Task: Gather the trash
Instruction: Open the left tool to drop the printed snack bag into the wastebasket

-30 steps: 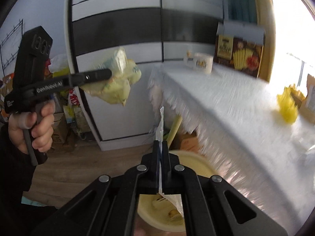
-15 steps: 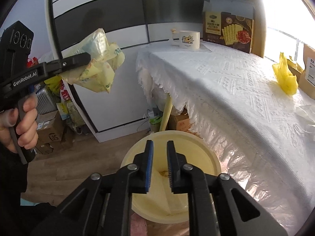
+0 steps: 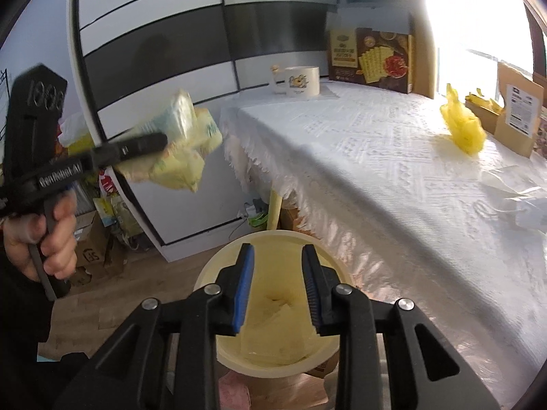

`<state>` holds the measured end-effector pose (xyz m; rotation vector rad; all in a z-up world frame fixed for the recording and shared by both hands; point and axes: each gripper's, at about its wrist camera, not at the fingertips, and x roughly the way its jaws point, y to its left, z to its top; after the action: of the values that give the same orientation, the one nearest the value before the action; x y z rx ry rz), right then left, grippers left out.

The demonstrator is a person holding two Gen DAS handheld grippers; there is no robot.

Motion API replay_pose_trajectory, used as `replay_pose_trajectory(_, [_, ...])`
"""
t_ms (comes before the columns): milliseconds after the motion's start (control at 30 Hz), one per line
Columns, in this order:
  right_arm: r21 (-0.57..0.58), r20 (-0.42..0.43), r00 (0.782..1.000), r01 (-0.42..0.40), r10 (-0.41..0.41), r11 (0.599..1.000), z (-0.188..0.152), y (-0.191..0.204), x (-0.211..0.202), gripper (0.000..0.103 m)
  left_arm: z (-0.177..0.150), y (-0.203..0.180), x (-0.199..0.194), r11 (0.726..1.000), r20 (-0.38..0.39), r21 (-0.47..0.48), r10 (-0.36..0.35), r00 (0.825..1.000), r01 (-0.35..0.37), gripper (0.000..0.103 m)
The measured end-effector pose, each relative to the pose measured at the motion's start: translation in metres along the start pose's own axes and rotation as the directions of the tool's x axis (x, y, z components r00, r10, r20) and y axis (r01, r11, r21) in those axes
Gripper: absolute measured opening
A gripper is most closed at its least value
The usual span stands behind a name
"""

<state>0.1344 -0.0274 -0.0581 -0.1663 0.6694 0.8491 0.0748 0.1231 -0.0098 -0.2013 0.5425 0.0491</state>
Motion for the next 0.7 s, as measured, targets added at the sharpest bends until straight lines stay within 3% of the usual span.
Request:
replay_pose_trajectory(233, [0.037,0.028,0.999,0.02,-0.021,0.999,-0.011,-0.025,-0.023,0.027,-0.007,-0.033,0.036,0.999,-0.105,0.035,-0.027,0.994,0.031,0.004])
replay_pose_trajectory(367, [0.061,0.045,0.999,0.025,-0.028,0.998,-0.017,-0.038,-0.035,0.027,-0.012,-0.042,0.053,1.0,-0.15,0.006,-0.019,0.988,0.02,0.006])
replay_pose_trajectory(433, [0.071,0.056,0.998,0.027,-0.031,0.997,-0.02,-0.045,-0.041,0.028,-0.015,-0.043,0.06,1.0,-0.177,-0.021,-0.026,0.984,0.023,0.011])
replay_pose_trajectory(500, [0.078,0.064,0.997,0.028,-0.033,0.997,-0.022,-0.049,-0.046,0.028,-0.017,-0.045,0.066,0.999,-0.193,-0.036,-0.025,0.981,0.018,0.031])
replay_pose_trajectory(567, [0.084,0.071,0.997,0.028,-0.034,0.996,-0.024,-0.054,-0.051,0.029,-0.019,-0.048,0.07,0.999,-0.202,-0.043,-0.016,0.979,0.007,0.043])
replay_pose_trajectory(700, [0.097,0.085,0.996,0.03,-0.038,0.995,-0.029,-0.063,-0.06,0.029,-0.018,-0.054,0.071,0.999,-0.198,-0.042,-0.009,0.98,0.001,0.043])
